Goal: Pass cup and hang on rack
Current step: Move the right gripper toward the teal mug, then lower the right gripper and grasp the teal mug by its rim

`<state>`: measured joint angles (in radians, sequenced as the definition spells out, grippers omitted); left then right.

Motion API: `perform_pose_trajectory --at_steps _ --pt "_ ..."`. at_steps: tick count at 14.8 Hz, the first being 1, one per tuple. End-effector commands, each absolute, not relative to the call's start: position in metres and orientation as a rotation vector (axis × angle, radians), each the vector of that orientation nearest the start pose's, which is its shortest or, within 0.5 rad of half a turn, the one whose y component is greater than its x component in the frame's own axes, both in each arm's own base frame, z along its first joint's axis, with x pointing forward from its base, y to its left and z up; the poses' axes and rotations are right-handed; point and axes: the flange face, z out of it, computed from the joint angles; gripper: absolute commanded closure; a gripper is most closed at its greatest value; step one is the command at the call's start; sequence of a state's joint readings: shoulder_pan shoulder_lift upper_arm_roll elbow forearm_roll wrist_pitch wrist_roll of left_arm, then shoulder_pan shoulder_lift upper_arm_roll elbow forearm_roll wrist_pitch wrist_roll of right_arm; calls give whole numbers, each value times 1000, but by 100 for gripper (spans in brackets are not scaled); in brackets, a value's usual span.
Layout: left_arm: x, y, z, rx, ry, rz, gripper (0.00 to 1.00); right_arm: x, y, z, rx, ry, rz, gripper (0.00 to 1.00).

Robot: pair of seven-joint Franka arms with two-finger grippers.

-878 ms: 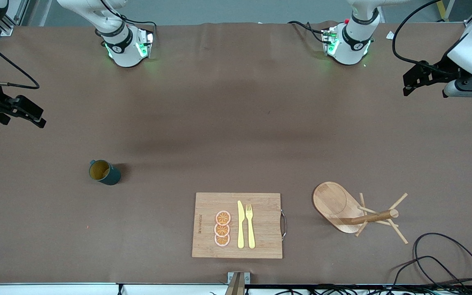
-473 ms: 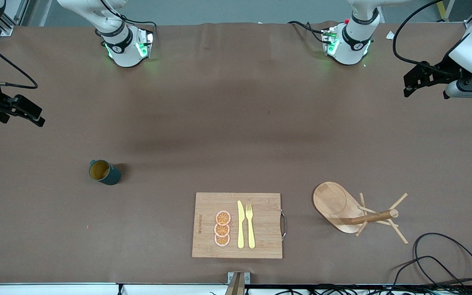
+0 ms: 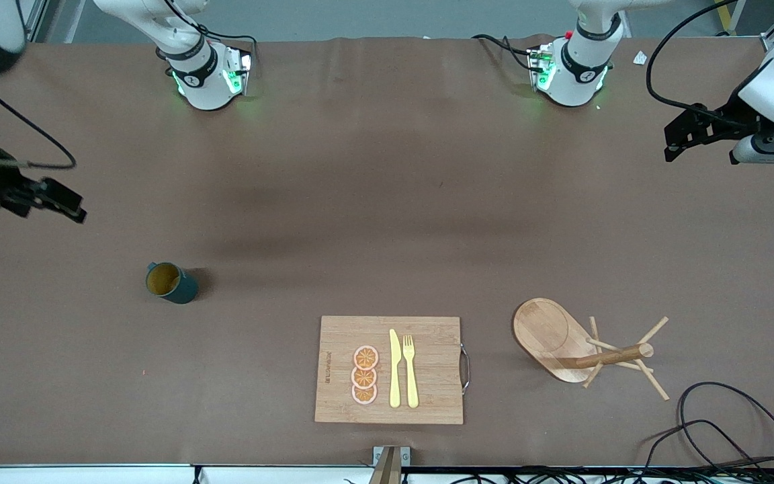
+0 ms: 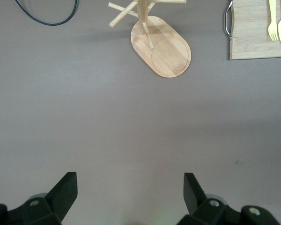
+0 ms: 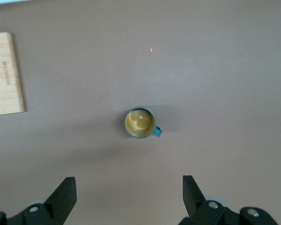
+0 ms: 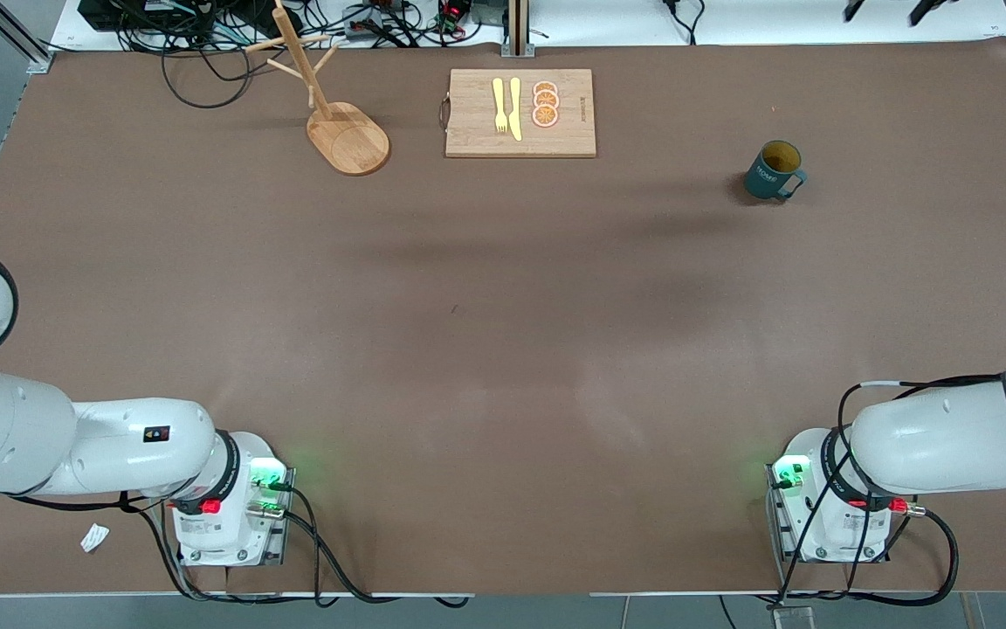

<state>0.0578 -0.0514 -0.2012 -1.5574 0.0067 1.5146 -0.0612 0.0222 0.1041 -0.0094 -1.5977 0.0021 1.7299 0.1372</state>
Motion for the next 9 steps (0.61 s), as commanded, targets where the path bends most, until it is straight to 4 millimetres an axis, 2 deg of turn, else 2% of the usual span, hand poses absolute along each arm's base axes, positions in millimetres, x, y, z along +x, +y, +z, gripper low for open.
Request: perform_pose_trajectory --at_steps 1,3,5,7,9 --pt "529 -76 655 -3108 129 -13 0 637 22 478 -3127 181 64 7" --pt "528 -77 654 -3107 123 6 0 655 24 420 -3129 183 95 1" --pt "528 -76 653 -3107 121 8 0 666 30 367 -3129 183 93 0" --pt "528 -75 654 -3108 133 4 0 666 29 316 -3121 226 17 0" --pt "529 -74 653 -3109 131 6 0 657 28 281 -3121 231 2 0"
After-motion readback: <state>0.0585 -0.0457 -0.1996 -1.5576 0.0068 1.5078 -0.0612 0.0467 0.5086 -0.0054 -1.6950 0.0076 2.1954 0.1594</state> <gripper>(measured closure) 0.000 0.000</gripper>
